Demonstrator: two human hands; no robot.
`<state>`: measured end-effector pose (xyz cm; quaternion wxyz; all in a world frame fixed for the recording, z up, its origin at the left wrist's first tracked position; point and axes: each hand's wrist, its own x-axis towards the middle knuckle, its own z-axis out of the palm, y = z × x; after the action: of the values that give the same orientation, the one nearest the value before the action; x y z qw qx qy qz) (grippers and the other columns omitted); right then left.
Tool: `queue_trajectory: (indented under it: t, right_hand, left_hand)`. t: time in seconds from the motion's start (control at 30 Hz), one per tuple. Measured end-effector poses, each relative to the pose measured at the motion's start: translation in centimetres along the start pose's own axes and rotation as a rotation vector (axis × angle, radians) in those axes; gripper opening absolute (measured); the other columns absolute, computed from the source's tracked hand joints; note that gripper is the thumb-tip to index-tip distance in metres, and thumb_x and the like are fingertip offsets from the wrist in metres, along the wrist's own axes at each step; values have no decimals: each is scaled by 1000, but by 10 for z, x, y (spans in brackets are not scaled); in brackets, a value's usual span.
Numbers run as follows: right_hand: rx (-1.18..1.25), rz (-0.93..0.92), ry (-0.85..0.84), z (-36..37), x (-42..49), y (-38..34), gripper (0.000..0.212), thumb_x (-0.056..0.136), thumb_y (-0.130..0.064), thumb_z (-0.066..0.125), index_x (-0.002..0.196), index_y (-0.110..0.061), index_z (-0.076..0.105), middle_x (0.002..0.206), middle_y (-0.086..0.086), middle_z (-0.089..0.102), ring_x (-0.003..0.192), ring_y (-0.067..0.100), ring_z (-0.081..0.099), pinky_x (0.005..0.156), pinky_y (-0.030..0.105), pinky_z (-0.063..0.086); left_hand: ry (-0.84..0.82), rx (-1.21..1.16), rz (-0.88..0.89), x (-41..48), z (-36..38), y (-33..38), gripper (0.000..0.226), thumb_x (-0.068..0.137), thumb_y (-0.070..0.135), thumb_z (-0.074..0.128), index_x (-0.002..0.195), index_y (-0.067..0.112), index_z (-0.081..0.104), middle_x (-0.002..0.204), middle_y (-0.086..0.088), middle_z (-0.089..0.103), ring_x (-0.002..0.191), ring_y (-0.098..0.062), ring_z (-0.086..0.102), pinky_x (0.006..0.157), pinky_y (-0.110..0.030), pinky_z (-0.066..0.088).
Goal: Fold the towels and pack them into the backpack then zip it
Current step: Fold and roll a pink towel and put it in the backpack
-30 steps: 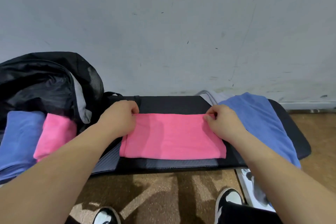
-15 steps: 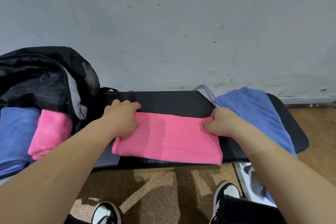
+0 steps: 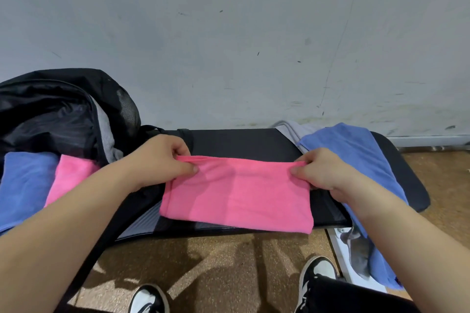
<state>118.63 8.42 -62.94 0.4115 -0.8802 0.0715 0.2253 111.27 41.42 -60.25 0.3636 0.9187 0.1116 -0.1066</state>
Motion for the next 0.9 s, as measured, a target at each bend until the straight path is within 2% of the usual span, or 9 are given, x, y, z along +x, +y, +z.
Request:
queue_trajectory:
  t: [0.07,0.13,0.27,0.33,0.47,0.57,0.67,0.8,0.9]
  right_hand:
    - [130,11,-16,-5,1,0,5,94,-8,69,99,-5,70,98,16,72,82,25,69,76,41,63]
    - [254,-2,-48,-8,1,2,13,99,-10,65,109,-1,67,102,17,72,87,26,69,77,44,64]
    - [609,-83,-162,-13,-8,-9,35,98,-15,68,122,10,61,102,17,71,87,23,68,67,34,61]
    - [728,-124,-173,-14,-15,-16,38,91,-20,72,118,6,67,98,15,73,83,20,70,69,33,61]
    - [796,-135,-120,-5,-33,-27,24,85,-26,78,99,-8,70,81,6,73,70,16,67,66,32,56]
    - [755,-134,14,10,-47,-39,20,90,-24,79,90,-11,64,71,4,64,59,15,58,51,28,46]
    - [770,-186,62,27,-63,-55,20,89,-20,81,93,-9,65,73,7,61,58,16,55,53,30,40]
    - [806,-250,-16,51,-83,-76,14,90,-13,79,93,-5,69,78,16,65,65,23,60,54,31,48]
    - [798,-303,-87,65,-88,-82,15,91,-13,79,98,-2,72,82,20,71,68,25,67,58,33,55]
  left_hand:
    - [-27,-214,29,-8,-10,4,20,81,21,89,83,11,72,70,-9,72,61,-8,61,59,-23,46]
    - [-25,-398,30,-15,-16,7,19,87,16,83,88,3,68,64,-1,69,54,-3,58,53,-15,43]
    - [67,-683,12,-18,-26,0,34,89,29,76,105,-1,69,93,-13,76,85,-21,70,81,-37,55]
    - [156,-709,-1,-19,-30,-4,29,94,31,73,103,3,72,96,-13,77,86,-20,69,82,-38,55]
    - [256,-656,-83,-25,-27,-4,27,101,37,67,92,12,71,81,-3,70,71,-15,61,61,-31,45]
    - [269,-679,-149,-27,-18,0,32,101,38,66,95,7,70,81,-8,65,75,-23,58,66,-34,44]
    - [255,-700,-145,-35,-6,21,23,100,33,68,92,11,71,82,-10,68,73,-23,61,67,-37,47]
    - [212,-724,-32,-51,19,57,16,99,27,70,91,14,72,74,-5,68,61,-18,58,52,-29,45]
    - [186,-726,45,-58,34,73,11,98,25,70,90,19,74,76,-1,76,62,-12,66,56,-29,51]
